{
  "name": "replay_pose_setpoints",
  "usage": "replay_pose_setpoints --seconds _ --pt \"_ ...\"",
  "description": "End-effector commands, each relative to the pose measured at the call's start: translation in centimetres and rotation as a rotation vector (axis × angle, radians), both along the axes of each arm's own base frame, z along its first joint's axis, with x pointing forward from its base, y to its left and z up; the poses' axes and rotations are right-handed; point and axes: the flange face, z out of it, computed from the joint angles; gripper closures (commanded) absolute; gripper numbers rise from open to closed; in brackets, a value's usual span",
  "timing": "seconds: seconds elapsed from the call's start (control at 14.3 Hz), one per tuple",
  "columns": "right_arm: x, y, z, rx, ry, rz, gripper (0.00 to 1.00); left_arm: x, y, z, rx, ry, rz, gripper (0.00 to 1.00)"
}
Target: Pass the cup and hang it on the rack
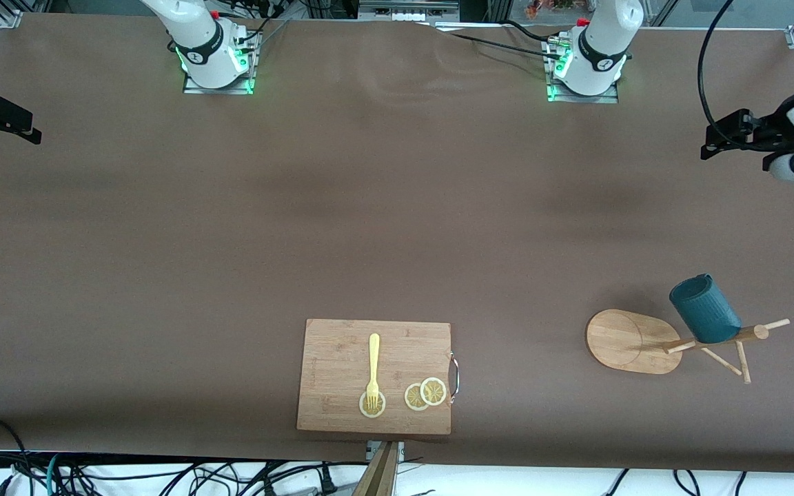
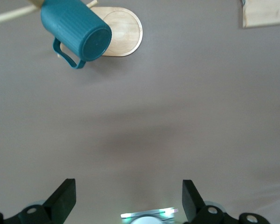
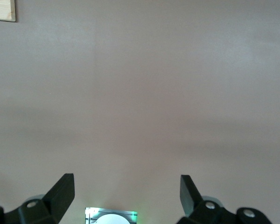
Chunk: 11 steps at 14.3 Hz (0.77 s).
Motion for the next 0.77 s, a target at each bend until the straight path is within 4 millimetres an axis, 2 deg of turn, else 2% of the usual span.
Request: replay_pose_setpoints --seconds 0.0,0.07,0.14,0.28,0.49,0.7 --pt "-0.3 0.0 0.4 0.002 0.001 -0.006 0.00 -0.5 -1.1 0.1 -0.010 0.009 0.064 0.00" --pt "-0.3 0.1 0.4 0.002 0.002 -0.005 0.00 -0.5 -0.9 0.1 -0.009 0.009 0.067 0.00" --pt "-0.3 0.0 0.4 0.002 0.001 -0.006 0.00 -0.4 0.2 0.1 -0.015 0.008 0.086 0.00" --pt "-0.3 0.1 0.4 0.002 0.001 -0.005 0.00 -0.2 1.0 0.0 -0.020 0.010 0.100 0.00" --pt "-0.3 0.1 0.4 0.002 0.001 -0.005 0.00 -0.2 0.5 0.1 -0.009 0.012 0.088 0.00" --pt "-0.3 0.1 0.4 0.002 0.001 -0.005 0.00 0.2 0.7 -0.7 -0.006 0.033 0.092 0.00"
